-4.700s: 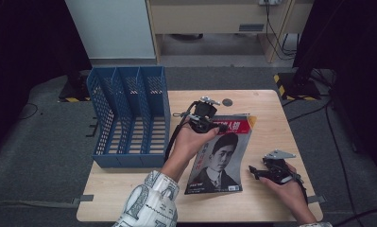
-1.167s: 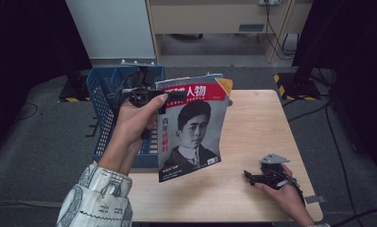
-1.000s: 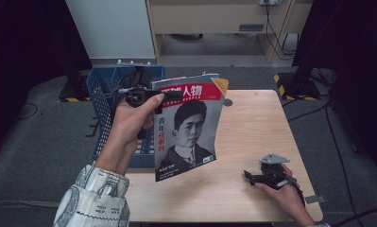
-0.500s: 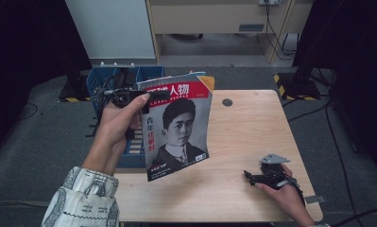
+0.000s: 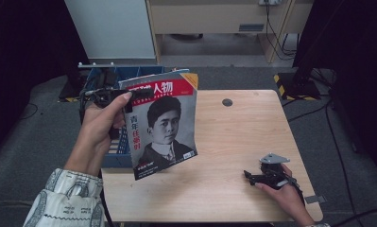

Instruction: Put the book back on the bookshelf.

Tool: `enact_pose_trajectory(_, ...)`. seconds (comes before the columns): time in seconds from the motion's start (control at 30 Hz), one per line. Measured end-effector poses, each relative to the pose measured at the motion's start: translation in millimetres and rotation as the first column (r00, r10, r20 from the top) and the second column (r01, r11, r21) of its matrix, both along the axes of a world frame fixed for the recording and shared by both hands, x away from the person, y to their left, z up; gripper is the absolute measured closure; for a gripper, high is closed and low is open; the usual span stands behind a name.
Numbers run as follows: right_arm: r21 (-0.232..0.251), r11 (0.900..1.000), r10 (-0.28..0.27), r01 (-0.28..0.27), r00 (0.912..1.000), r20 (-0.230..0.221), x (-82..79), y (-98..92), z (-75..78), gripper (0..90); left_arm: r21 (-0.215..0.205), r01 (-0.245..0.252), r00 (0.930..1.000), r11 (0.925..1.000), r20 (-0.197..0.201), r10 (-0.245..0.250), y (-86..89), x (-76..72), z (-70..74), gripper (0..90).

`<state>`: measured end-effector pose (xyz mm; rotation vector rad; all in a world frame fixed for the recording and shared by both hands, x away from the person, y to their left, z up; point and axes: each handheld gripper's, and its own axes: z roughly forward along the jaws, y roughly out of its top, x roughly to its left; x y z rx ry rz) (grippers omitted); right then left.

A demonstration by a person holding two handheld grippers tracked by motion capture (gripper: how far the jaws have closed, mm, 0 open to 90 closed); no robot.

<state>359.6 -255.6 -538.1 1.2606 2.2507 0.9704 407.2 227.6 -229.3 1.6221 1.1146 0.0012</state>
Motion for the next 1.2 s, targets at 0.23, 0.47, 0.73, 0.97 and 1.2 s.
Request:
enact_pose_trajectory(0.23, 0.004, 1.0, 0.02, -0.02, 0.9998, -0.001, -0.9, 1.2, -0.1, 11.6, -0.005, -0.015, 0.9999, 0.9999, -0.002, 0.015, 10.2, 1.0, 1.4, 86.3)
enact_pose_trajectory(0.47, 0.005, 1.0, 0.018, -0.018, 0.9998, -0.003, -1.5, 1.4, 0.0, 11.7, 0.008, -0.013, 0.9999, 0.9999, -0.009, 0.013, 32.7, 6.5, 4.9, 86.3)
enact_pose_trajectory(0.73, 0.005, 1.0, 0.018, -0.018, 0.9998, -0.001, -1.4, 1.5, -0.1, 11.7, 0.015, 0.002, 0.9997, 0.9999, 0.024, -0.002, 50.7, 6.4, 14.2, 86.3)
enact_pose_trajectory(0.97, 0.003, 1.0, 0.017, -0.017, 0.9999, -0.002, -1.8, 1.3, 0.0, 11.7, 0.008, -0.065, 0.997, 0.9979, 0.044, 0.064, 64.9, -1.9, 13.2, 86.3)
enact_pose_trajectory(1.2, 0.002, 1.0, 0.017, -0.017, 0.9999, -0.002, -1.8, 1.3, 0.1, 11.7, 0.007, -0.105, 0.9941, 0.9945, 0.029, 0.105, 83.0, 1.1, 11.8, 86.3)
